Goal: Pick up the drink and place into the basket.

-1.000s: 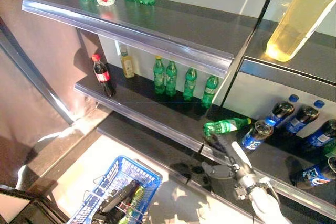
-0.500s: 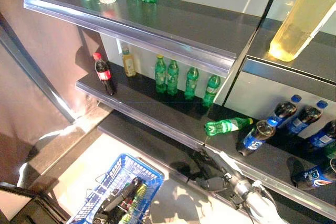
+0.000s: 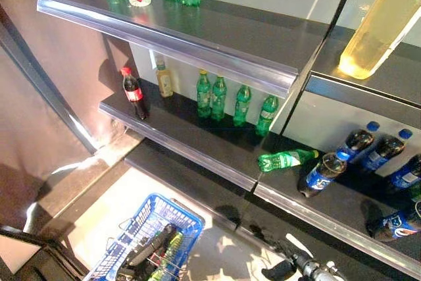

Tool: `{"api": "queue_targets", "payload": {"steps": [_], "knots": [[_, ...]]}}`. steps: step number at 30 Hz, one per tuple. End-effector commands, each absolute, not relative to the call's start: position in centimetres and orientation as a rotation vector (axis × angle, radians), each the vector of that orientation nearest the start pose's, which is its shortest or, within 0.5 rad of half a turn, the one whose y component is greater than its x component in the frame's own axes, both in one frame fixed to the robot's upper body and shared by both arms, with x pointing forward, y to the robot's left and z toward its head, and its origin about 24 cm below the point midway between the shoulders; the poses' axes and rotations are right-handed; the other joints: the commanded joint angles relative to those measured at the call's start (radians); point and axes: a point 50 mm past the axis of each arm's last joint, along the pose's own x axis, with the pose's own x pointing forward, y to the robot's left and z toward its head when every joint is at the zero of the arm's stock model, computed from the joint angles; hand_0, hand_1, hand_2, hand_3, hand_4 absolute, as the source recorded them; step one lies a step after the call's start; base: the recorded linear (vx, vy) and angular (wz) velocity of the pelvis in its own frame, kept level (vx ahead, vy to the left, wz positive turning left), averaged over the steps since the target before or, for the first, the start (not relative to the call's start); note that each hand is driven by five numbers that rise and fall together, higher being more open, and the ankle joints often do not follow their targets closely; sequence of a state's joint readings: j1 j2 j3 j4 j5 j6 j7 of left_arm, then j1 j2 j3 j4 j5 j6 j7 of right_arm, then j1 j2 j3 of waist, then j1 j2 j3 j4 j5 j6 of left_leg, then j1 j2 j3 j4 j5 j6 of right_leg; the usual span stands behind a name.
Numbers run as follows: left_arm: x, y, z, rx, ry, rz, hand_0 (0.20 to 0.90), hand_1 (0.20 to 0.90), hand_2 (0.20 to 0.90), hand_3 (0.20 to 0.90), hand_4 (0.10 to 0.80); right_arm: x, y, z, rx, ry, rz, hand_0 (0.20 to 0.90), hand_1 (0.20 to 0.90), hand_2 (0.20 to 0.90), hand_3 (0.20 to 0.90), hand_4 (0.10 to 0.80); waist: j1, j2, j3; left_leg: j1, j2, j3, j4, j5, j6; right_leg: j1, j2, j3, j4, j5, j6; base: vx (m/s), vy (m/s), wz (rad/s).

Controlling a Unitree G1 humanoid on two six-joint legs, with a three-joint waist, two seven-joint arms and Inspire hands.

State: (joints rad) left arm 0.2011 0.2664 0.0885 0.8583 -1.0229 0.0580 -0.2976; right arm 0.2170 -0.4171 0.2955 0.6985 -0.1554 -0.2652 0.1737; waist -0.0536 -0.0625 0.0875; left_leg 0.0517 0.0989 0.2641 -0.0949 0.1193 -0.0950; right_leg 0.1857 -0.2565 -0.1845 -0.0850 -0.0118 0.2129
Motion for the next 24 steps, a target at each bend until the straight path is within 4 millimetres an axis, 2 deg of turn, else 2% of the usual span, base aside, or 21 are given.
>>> {"api": "queue_targets", "payload": {"steps": [1,5,8,11,19,24], "knots": [[17.6,27.3,-8.1,-0.792,0.313,0.208,0.3,0.3,0.3,0.2,0.1,13.3,-22.9,-11.3,-0.524,0.73,0.385,0.9,0.9,0.9,0.9,0.8,0.052,0.05,-0.028,0.087,-0.043,-0.045,0.008,-0.147,0.034,-0.059,0.064,-0.064,0.035,0.047,-0.05,0.0,0.0,0.0],[17.4,27.3,-8.4,-0.784,0.334,0.219,0.3,0.3,0.3,0.2,0.1,11.8,-24.0,-12.7,-0.471,0.858,0.294,0.9,0.9,0.9,0.9,0.8,0.054,0.053,-0.031,0.09,-0.042,-0.042,0.008,-0.149,0.034,-0.059,0.066,-0.062,0.035,0.046,-0.052,0.0,0.0,0.0],[16.8,27.6,-9.1,-0.776,0.378,0.245,0.3,0.3,0.3,0.2,0.1,8.8,-25.8,-14.5,-0.328,1.061,0.101,0.9,0.9,0.9,0.9,0.8,0.057,0.059,-0.039,0.093,-0.042,-0.037,0.008,-0.153,0.035,-0.058,0.07,-0.059,0.033,0.044,-0.055,0.0,0.0,0.0],[16.1,27.8,-9.7,-0.766,0.416,0.274,0.3,0.3,0.3,0.2,0.1,7.0,-27.1,-15.0,-0.166,1.157,-0.086,0.9,0.9,0.9,0.9,0.8,0.056,0.063,-0.045,0.096,-0.041,-0.03,0.008,-0.158,0.036,-0.056,0.075,-0.053,0.03,0.043,-0.058,0.0,0.0,0.0],[14.5,28.7,-10.8,-0.724,0.522,0.334,0.3,0.3,0.3,0.2,0.1,4.6,-28.5,-15.3,-0.009,1.264,-0.276,0.9,0.9,0.9,0.9,0.8,0.052,0.07,-0.055,0.102,-0.04,-0.018,0.008,-0.165,0.039,-0.058,0.086,-0.036,0.026,0.043,-0.06,-0.001,0.002,-0.07],[13.2,29.4,-11.5,-0.695,0.595,0.358,0.3,0.3,0.3,0.2,0.1,4.2,-28.8,-15.3,0.065,1.276,-0.333,0.9,0.9,0.9,0.9,0.8,0.044,0.068,-0.059,0.105,-0.041,-0.012,0.008,-0.169,0.043,-0.062,0.092,-0.019,0.026,0.044,-0.061,-0.006,-0.002,-0.05]]}}
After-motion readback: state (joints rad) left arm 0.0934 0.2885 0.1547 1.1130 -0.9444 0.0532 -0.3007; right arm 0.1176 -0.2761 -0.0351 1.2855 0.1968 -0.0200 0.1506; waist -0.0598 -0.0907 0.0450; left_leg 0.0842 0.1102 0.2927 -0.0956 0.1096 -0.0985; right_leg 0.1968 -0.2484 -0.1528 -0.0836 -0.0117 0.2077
